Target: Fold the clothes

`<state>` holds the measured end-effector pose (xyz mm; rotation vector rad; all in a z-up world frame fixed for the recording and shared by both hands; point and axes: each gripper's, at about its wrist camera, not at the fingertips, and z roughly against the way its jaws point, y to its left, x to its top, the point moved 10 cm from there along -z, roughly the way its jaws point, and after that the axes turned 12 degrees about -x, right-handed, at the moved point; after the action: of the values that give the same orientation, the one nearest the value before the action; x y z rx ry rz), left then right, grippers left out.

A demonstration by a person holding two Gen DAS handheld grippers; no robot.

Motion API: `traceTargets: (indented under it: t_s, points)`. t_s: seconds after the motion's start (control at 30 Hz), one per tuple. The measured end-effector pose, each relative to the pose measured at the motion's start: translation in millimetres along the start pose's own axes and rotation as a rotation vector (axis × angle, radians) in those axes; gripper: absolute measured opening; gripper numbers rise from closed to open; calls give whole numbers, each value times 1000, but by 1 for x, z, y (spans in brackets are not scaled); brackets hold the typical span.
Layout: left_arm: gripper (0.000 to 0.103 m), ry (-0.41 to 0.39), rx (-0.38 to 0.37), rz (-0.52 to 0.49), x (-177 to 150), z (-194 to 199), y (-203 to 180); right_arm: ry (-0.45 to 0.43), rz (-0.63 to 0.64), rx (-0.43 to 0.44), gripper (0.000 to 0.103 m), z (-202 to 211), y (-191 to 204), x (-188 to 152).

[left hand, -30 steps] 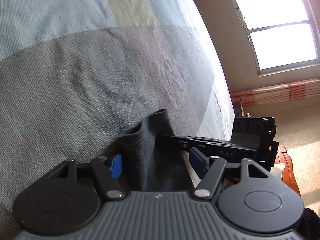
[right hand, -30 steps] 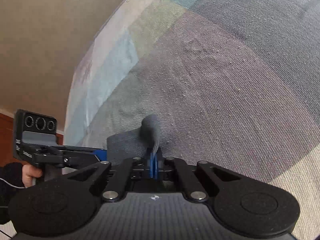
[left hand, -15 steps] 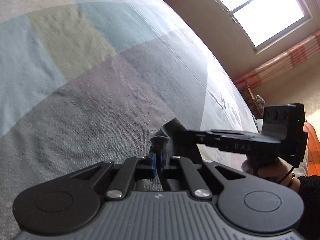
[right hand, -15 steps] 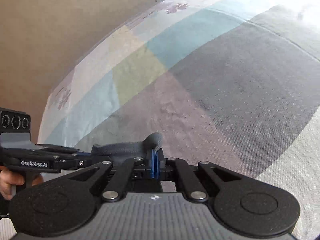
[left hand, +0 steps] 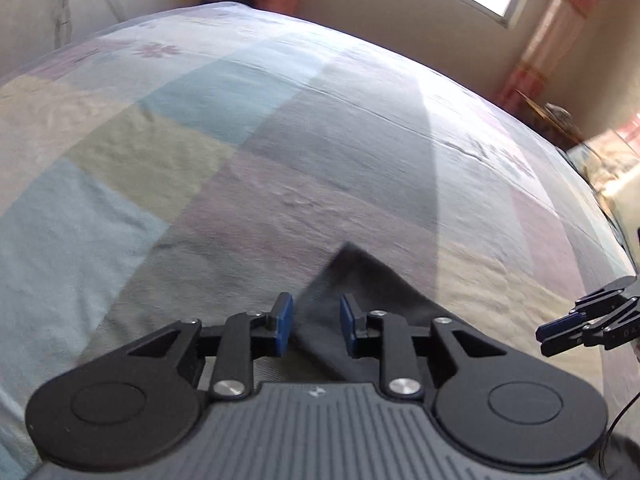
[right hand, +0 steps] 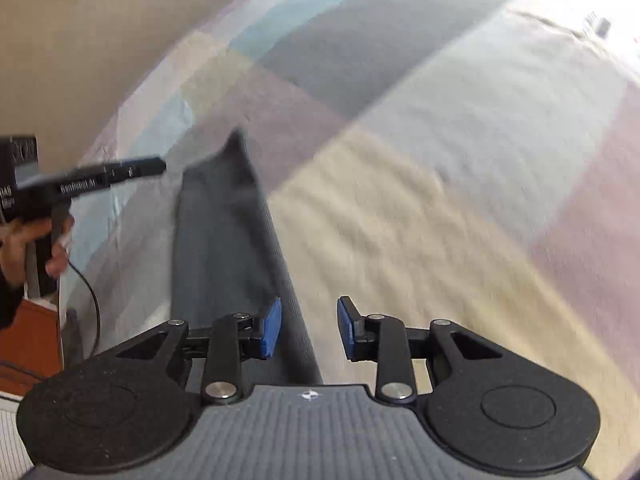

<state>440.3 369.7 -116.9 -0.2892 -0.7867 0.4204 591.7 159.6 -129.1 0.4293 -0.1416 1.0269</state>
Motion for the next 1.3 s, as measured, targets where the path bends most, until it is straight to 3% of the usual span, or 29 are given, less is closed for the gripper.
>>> traceTargets:
  t_s: [0.13, 0.2, 0.27, 0.3, 0.33, 0.47, 0.53, 0.63, 0.73, 0.83, 0.93, 1.07, 1.17, 1.27, 1.3]
  points:
    - [32, 123, -105, -161, -31, -31, -55, 141, -18, -38, 37, 9, -16, -89]
    - [32, 180, -133, -225, -49, -40, -77, 134, -39, -40, 36, 14, -20, -110]
    - [32, 207, -140, -258, -59, -44, -90, 118, -74, -41, 20, 18, -25, -124]
    - [33, 218, -144, -273, -63, -44, -96, 112, -80, -57, 3, 18, -26, -125]
    - [35, 229, -148, -288, -67, -45, -102, 101, -75, -73, 3, 19, -26, -124]
    - [36, 236, -171, -327, -67, -38, -120, 45, -15, -149, 2, 33, -25, -115]
    - [44, 257, -170, -378, -70, -38, -127, 10, -24, -197, 2, 40, -33, -107]
    - [45, 344, -105, -383, -84, -51, -123, 13, -69, -237, 3, 32, -46, -109]
    - [44, 318, -107, -396, -82, -45, -133, -20, -87, -281, 11, 36, -45, -112]
    - [45, 285, -156, -446, -81, -34, -156, -141, -133, -329, 13, 74, -37, -116]
    - [45, 309, -205, -542, -93, -34, -183, -176, -188, -319, 13, 100, -15, -144]
    - [45, 345, -270, -672, -120, -44, -214, -110, -242, -334, 13, 93, 18, -200]
    - [47, 444, -236, -734, -147, -58, -214, -94, -293, -369, 13, 71, 39, -234]
    - [49, 476, -189, -743, -153, -50, -198, -95, -373, -375, 18, 49, 57, -243]
    - [50, 499, -171, -725, -153, -45, -192, -95, -399, -377, 30, 42, 62, -246]
